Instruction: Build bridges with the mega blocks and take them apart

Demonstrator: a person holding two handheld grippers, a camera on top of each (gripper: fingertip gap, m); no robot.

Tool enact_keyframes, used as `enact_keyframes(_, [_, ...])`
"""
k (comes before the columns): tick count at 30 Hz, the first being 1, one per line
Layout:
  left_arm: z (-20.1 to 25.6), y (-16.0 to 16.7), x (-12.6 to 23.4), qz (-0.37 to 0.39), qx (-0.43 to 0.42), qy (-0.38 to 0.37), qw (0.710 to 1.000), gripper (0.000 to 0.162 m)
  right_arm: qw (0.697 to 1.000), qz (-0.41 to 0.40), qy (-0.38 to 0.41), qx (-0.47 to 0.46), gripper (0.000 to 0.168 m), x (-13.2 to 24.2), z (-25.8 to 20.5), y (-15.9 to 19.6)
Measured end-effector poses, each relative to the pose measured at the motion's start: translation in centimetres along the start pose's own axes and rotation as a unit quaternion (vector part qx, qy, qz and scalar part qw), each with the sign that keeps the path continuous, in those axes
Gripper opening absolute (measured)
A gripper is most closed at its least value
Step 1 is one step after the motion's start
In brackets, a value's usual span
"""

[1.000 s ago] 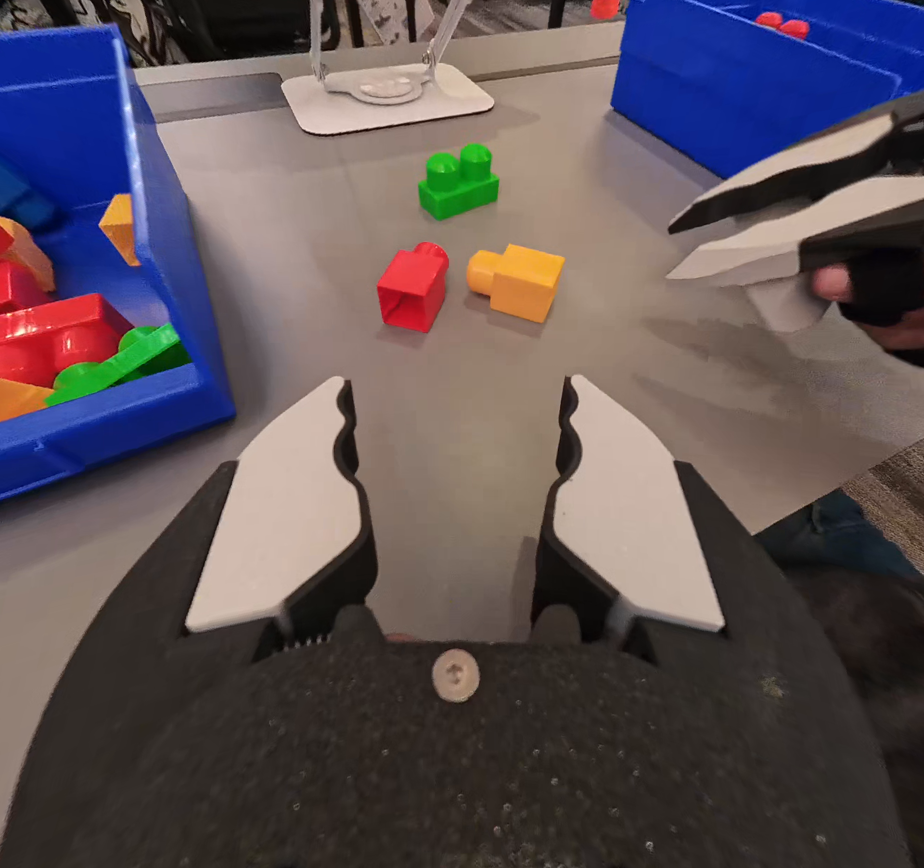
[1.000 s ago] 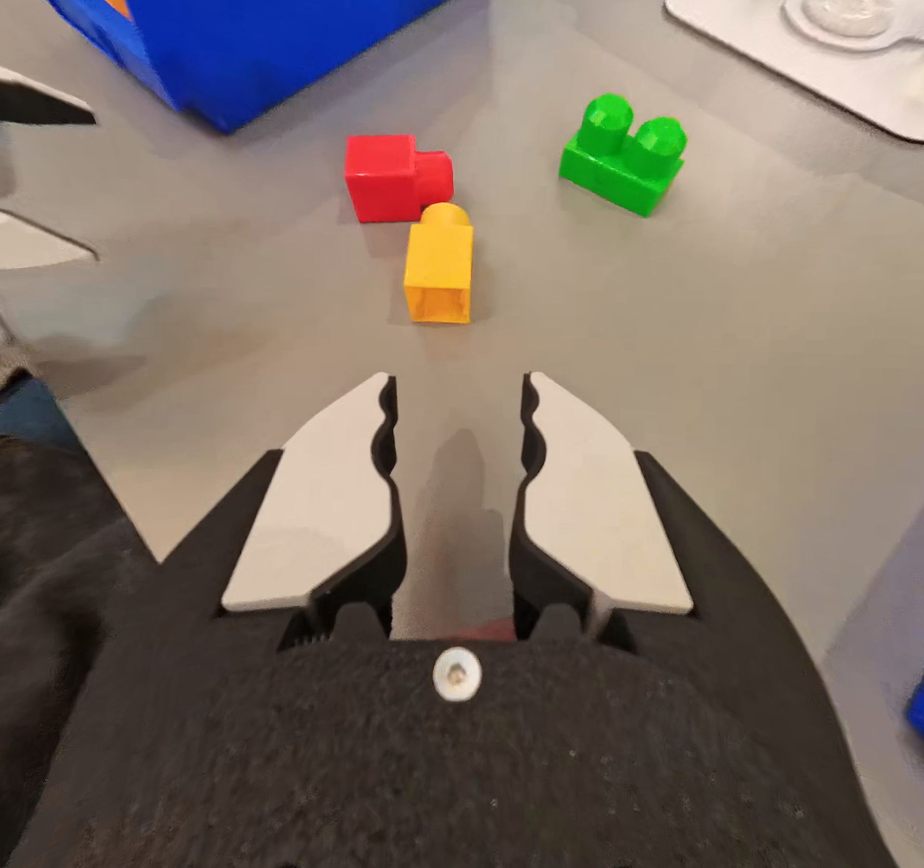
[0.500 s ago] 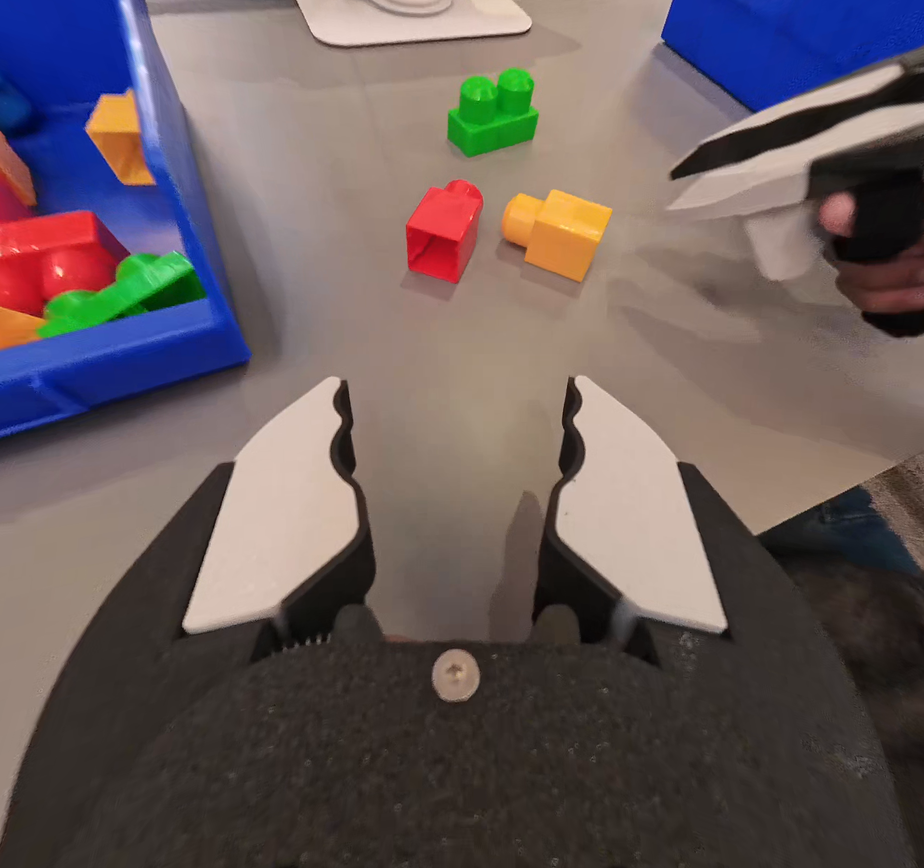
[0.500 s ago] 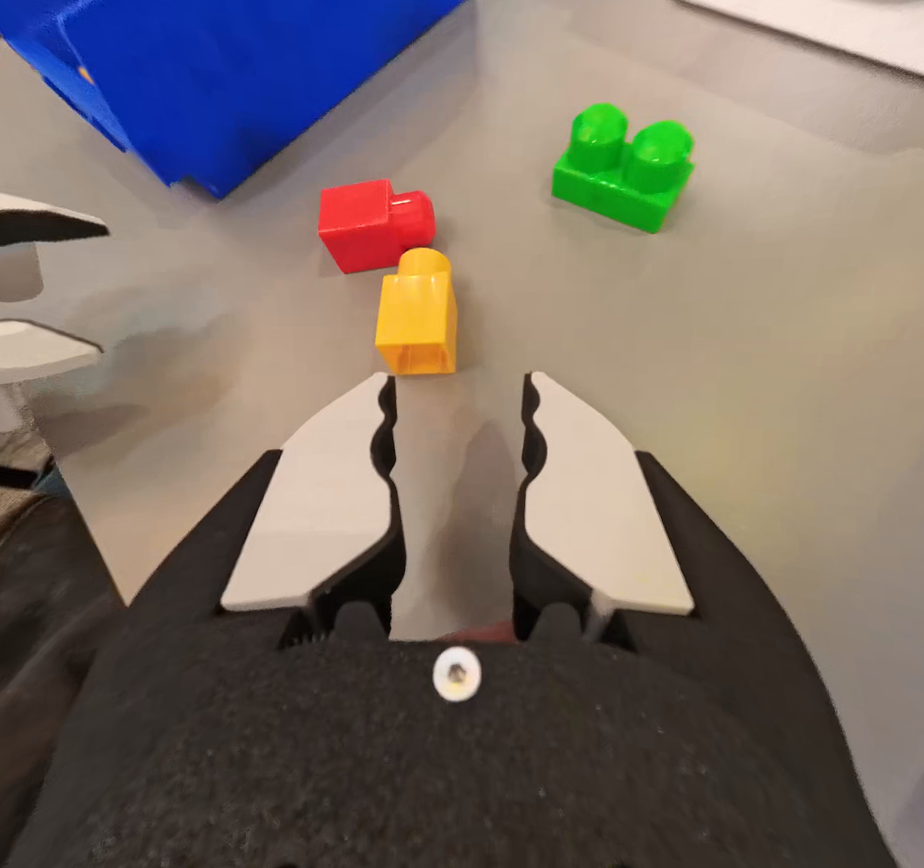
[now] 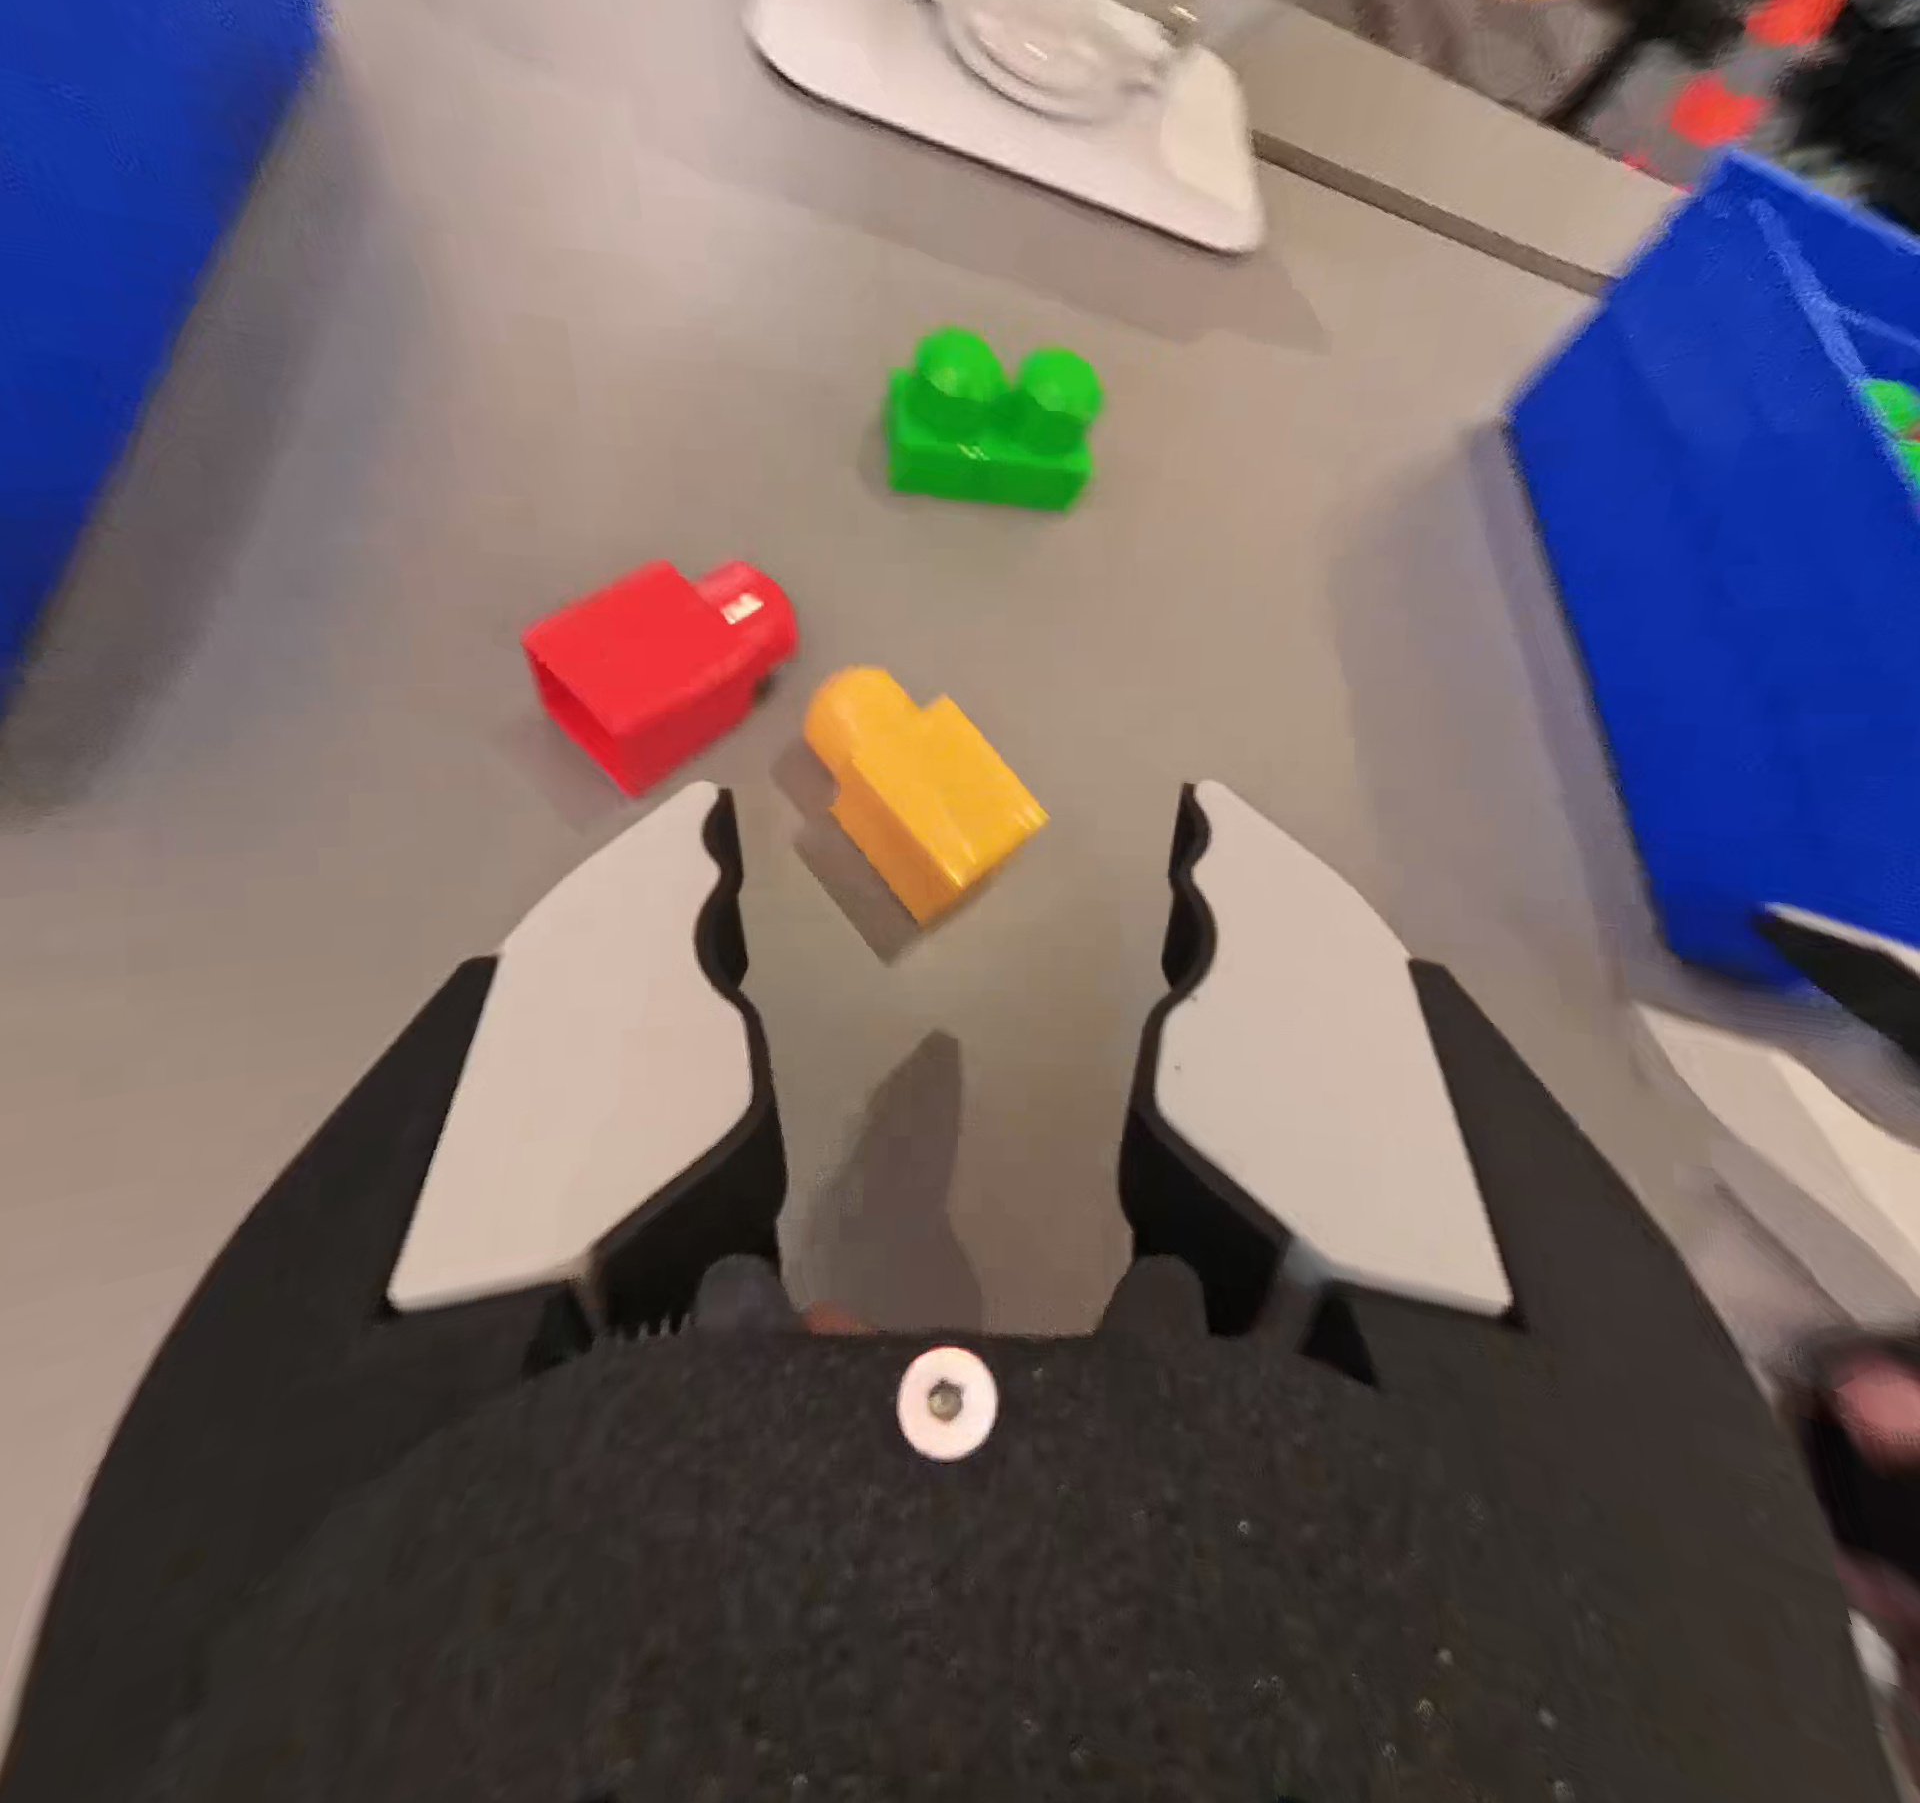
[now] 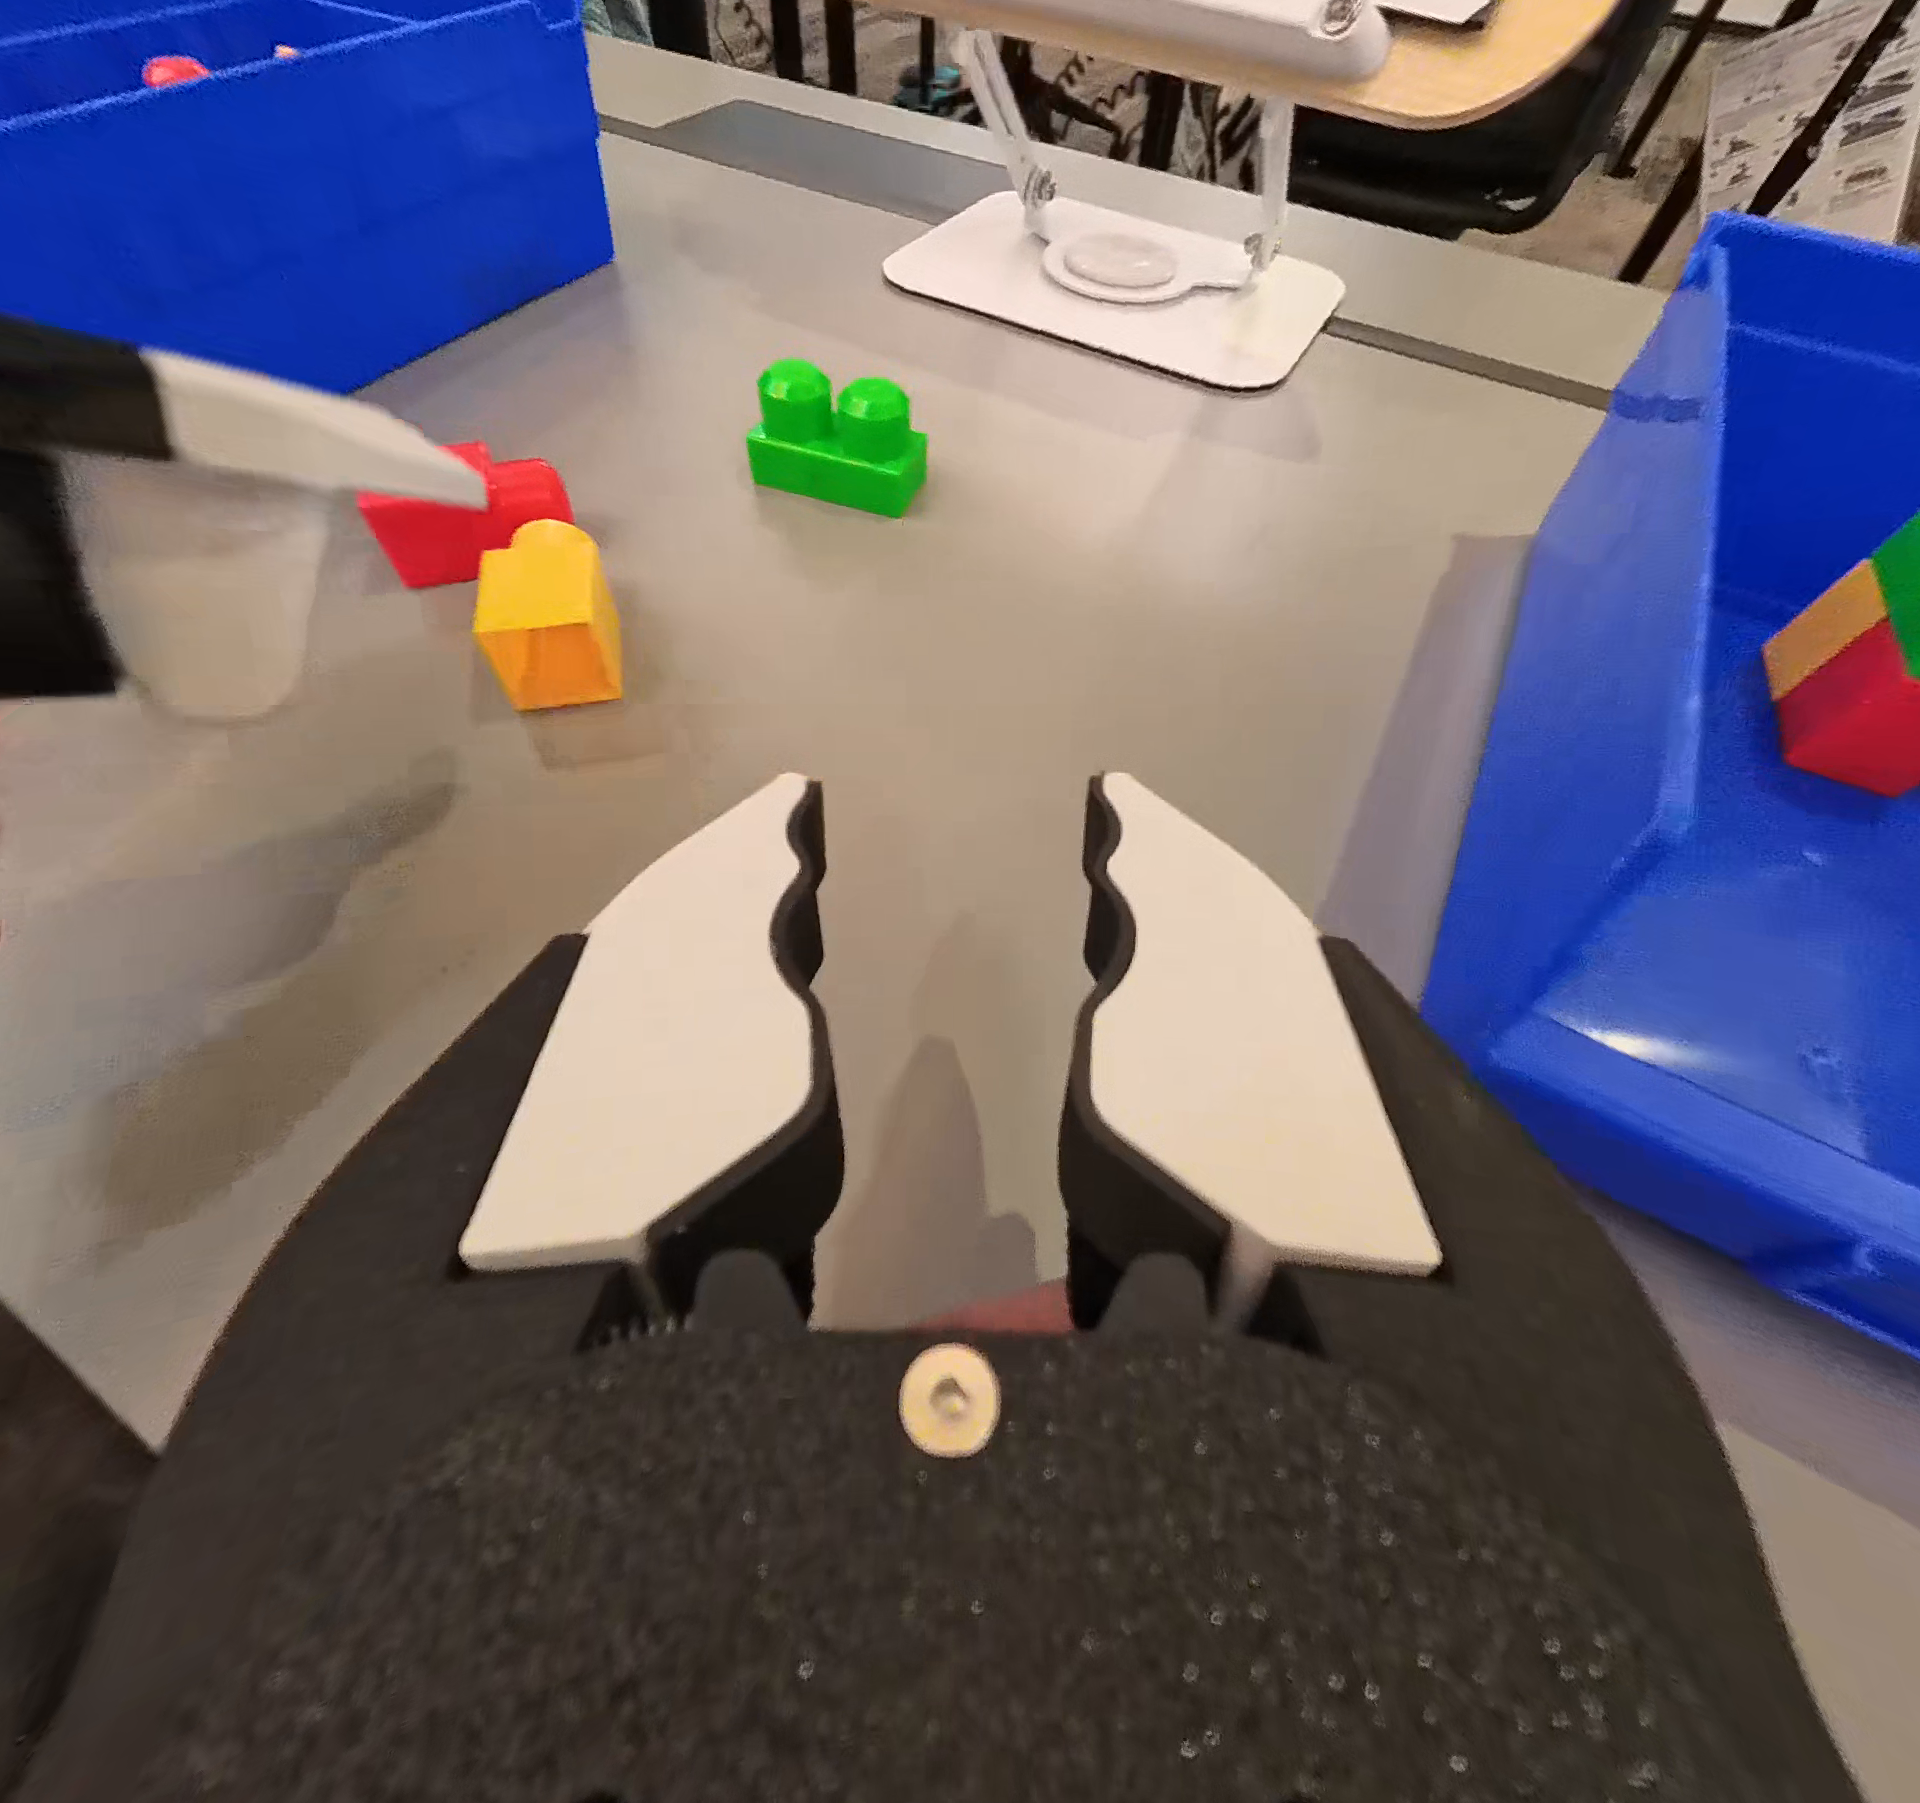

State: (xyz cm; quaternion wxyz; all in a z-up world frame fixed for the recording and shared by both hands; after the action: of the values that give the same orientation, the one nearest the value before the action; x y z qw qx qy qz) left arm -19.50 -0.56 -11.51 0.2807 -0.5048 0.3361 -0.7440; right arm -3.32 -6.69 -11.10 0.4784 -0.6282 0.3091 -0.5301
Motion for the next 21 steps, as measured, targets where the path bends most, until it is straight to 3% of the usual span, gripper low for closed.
enact_keyframes(2, [-0.8, -1.2, -0.9, 0.015, -0.013, -0.085, 0.996, 0.066, 1.0, -0.006, 0.008, 0.01, 0.048, 0.0, 0.5, 0.1])
enact_keyframes(4, [-0.9, -0.6, -1.9, -0.015, -0.01, -0.12, 0.993, 0.062, 1.0, -0.015, 0.004, 0.015, 0.048, -0.2, 0.3, 0.4])
enact_keyframes(9, [1.2, 2.1, -4.1, -0.12, 0.091, -0.056, 0.987, 0.061, 0.999, -0.029, -0.02, 0.022, 0.048, -0.8, -1.3, 0.7])
enact_keyframes(13, [0.6, 2.3, -5.3, -0.138, 0.079, -0.083, 0.984, 0.06, 0.999, -0.035, -0.03, 0.027, 0.048, -1.0, -1.9, 0.9])
enact_keyframes(16, [1.0, 2.5, -5.8, -0.142, 0.079, -0.055, 0.985, 0.047, 0.998, -0.039, -0.036, 0.021, 0.048, -1.0, -1.9, 1.1])
enact_keyframes(21, [0.7, 2.4, -5.3, -0.141, 0.076, 0.005, 0.987, 0.043, 0.998, -0.042, -0.038, 0.013, 0.048, -0.9, -1.5, 1.2])
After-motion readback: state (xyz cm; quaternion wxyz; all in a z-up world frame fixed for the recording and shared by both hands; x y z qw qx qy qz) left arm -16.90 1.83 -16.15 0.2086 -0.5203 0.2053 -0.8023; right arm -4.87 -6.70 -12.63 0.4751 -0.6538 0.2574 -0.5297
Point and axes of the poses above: each gripper's, where its closed fingertips meet, x back along the fingers, y out of its underside, z = x × y across the jaws, the point moved 2 cm from there along x, back along the fingers, and after that the axes turned 4 degrees about -y, right-handed, at the moved point
